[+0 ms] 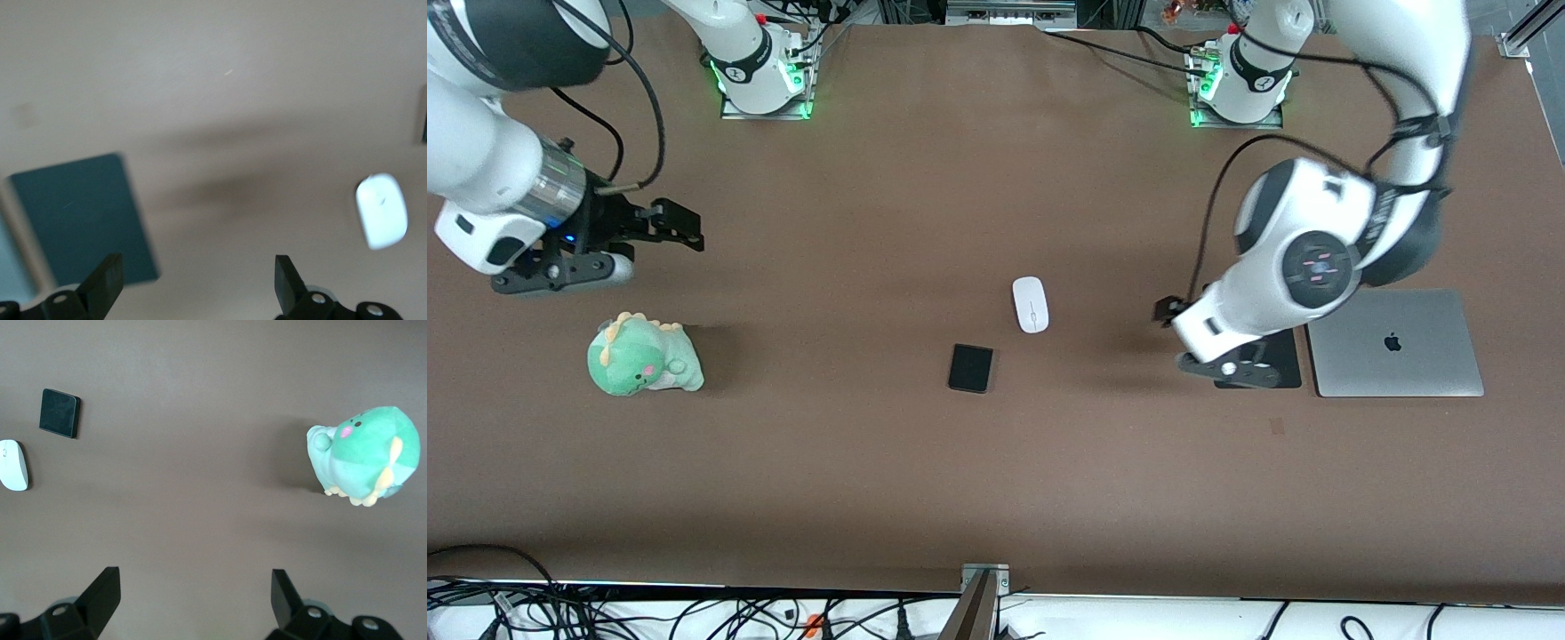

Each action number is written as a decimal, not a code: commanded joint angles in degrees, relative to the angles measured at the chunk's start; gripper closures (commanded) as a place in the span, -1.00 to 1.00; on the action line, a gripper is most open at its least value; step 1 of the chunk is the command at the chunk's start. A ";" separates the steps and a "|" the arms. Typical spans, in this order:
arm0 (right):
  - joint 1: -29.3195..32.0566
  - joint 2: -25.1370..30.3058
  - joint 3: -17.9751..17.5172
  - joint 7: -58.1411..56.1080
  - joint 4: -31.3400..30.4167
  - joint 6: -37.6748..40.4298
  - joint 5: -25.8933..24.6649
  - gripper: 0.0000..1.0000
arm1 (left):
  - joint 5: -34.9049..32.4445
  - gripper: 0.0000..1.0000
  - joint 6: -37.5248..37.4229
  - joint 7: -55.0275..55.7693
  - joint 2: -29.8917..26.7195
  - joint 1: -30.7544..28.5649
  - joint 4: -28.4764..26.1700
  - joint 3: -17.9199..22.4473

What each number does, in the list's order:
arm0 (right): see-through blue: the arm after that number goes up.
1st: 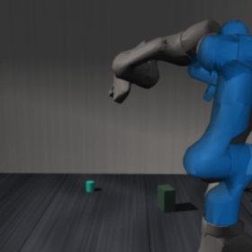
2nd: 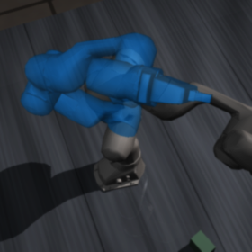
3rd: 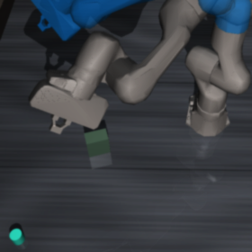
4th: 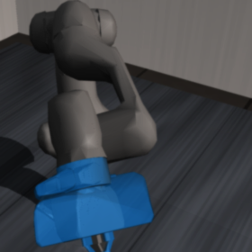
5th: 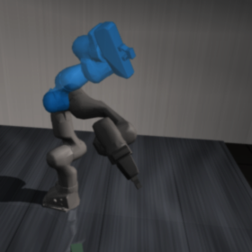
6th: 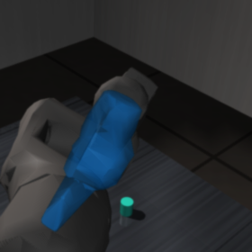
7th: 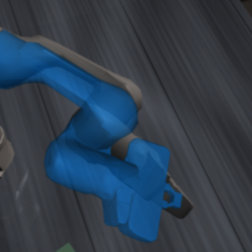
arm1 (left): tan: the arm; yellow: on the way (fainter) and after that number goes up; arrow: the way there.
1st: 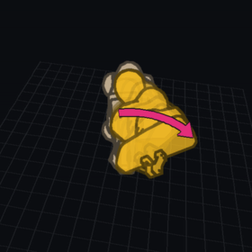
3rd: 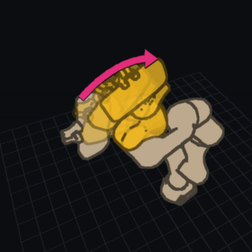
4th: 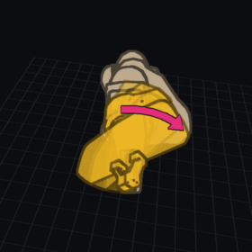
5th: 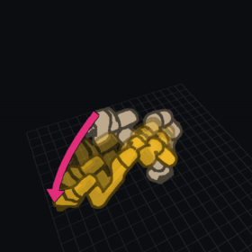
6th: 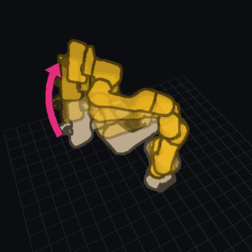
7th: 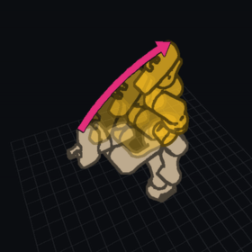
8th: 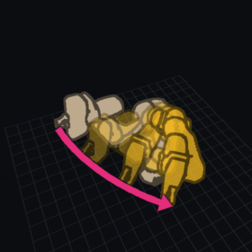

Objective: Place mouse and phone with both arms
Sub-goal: 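Grasp the white mouse with the left gripper while the right gripper reaches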

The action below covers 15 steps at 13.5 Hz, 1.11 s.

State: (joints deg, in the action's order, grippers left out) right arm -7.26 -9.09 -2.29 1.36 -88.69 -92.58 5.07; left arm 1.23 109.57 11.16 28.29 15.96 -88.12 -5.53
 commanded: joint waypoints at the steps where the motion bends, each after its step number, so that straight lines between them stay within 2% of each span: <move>1: 0.40 0.74 0.09 -0.84 0.10 -0.23 0.73 -1.00 | 0.88 -1.00 5.81 8.23 4.13 4.94 1.81 0.61; 5: 0.58 -2.07 0.18 -1.45 0.36 -2.78 -1.90 -1.00 | 0.53 -1.00 18.11 24.05 10.54 12.76 1.02 0.61; 7: 0.23 -3.82 0.18 -1.45 0.45 -3.82 -4.70 -1.00 | 0.00 -1.00 21.46 27.33 12.75 16.10 0.06 0.78; 10: 0.31 -5.67 0.18 -1.45 0.62 -4.71 -5.15 -1.00 | 0.00 -1.00 29.36 28.30 14.60 18.93 -5.11 0.69; 15: 0.23 -6.21 0.09 -1.45 1.15 -5.33 -4.98 -1.00 | 0.00 -1.00 29.39 29.53 14.25 19.99 -7.59 0.78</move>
State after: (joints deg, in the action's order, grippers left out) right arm -7.00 -15.39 -2.05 0.79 -88.49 -98.09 0.80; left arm 1.23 138.61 39.98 44.13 35.17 -93.67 -5.60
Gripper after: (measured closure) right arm 0.000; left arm 0.000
